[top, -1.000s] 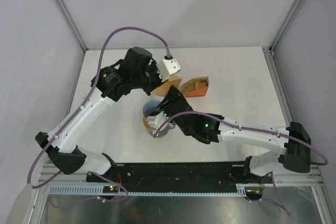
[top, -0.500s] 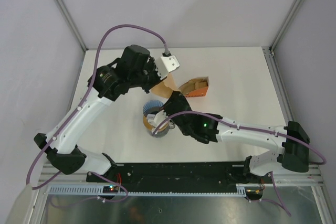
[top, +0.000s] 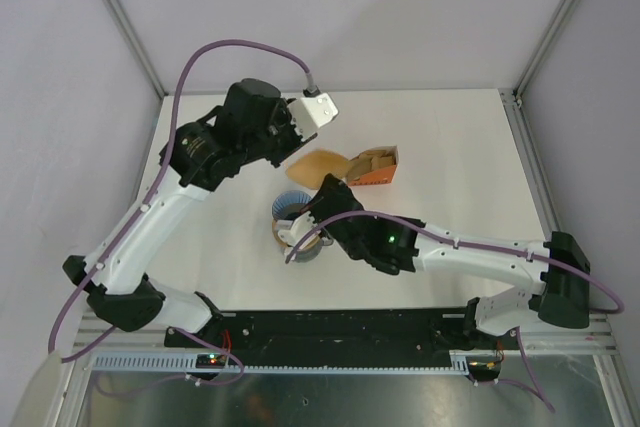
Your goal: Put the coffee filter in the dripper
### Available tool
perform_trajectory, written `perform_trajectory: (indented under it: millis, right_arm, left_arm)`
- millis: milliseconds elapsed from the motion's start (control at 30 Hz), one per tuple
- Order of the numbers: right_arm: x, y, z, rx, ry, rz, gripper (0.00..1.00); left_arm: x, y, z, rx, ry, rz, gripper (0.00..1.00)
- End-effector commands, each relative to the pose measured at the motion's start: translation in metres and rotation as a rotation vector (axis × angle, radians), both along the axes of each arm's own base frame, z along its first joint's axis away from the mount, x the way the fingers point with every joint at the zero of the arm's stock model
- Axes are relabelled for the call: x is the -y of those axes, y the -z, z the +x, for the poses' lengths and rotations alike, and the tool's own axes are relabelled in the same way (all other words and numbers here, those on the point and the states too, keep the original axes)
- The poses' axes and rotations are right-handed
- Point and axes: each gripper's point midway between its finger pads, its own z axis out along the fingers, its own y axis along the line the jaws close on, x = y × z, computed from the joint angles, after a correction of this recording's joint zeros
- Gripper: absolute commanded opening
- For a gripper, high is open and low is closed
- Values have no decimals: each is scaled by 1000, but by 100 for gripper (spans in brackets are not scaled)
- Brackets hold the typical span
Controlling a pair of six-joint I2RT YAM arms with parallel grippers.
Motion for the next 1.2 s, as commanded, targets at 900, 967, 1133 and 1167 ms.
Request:
perform_trajectory:
  millis: [900,967,1133,1167]
  right_arm:
    - [-26,-41,-35,-1085,-61,601,0]
    - [-30,-33,-36,-1069,-25,532,0]
    - [-33,-25,-41,-1020,14,439,0]
    - [-34,-24,-42,-1011,20,424,0]
  left_arm:
    - [-97,-24,48,46,-284,-297,71]
    - [-106,-19,49,46,-311,-295,71]
    - [-124,-9,52,45,-363,-287,71]
    - [-125,-6,52,42,-366,-285,71]
